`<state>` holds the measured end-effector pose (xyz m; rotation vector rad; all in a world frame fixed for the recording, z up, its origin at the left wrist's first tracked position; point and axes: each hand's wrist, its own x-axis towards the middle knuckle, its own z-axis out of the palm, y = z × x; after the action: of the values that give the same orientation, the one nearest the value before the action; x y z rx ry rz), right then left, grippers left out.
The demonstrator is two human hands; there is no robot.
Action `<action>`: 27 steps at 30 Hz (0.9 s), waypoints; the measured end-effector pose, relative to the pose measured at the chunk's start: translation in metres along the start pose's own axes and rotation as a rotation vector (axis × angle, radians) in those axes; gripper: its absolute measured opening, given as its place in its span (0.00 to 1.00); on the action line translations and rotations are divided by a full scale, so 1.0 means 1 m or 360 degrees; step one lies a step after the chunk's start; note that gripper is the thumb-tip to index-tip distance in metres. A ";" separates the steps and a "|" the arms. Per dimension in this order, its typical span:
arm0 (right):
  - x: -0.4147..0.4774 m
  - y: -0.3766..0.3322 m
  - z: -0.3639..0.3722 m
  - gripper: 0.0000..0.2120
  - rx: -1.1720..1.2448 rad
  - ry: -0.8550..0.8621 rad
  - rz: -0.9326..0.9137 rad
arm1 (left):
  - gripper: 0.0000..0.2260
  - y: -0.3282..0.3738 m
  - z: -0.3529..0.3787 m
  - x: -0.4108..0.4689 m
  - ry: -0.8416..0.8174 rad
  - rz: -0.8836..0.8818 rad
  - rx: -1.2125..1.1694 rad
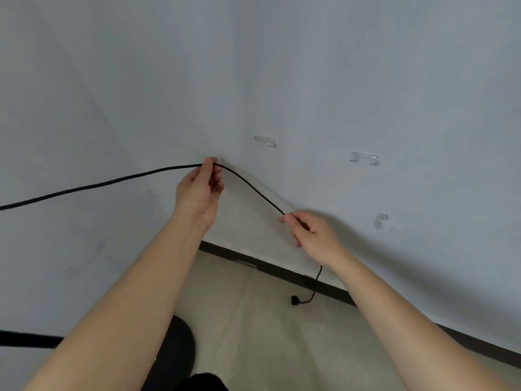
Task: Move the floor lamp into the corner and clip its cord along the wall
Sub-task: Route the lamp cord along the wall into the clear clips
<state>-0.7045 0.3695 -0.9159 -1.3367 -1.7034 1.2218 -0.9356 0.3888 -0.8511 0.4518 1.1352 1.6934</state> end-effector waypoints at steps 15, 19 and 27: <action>-0.005 -0.055 -0.002 0.07 -0.0061 0.0261 -0.0074 | 0.02 0.015 0.034 -0.015 -0.0284 -0.0137 0.0005; 0.004 -0.080 -0.019 0.08 -0.0183 0.0597 -0.0324 | 0.03 0.013 0.040 -0.008 -0.0393 -0.0157 -0.0068; 0.023 -0.122 -0.025 0.05 -0.0432 0.0865 -0.0695 | 0.08 0.000 0.044 -0.003 -0.0292 -0.0093 -0.0116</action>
<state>-0.7324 0.3927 -0.7945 -1.2114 -1.6628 0.3461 -0.9022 0.4064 -0.8287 0.5126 0.9419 1.6020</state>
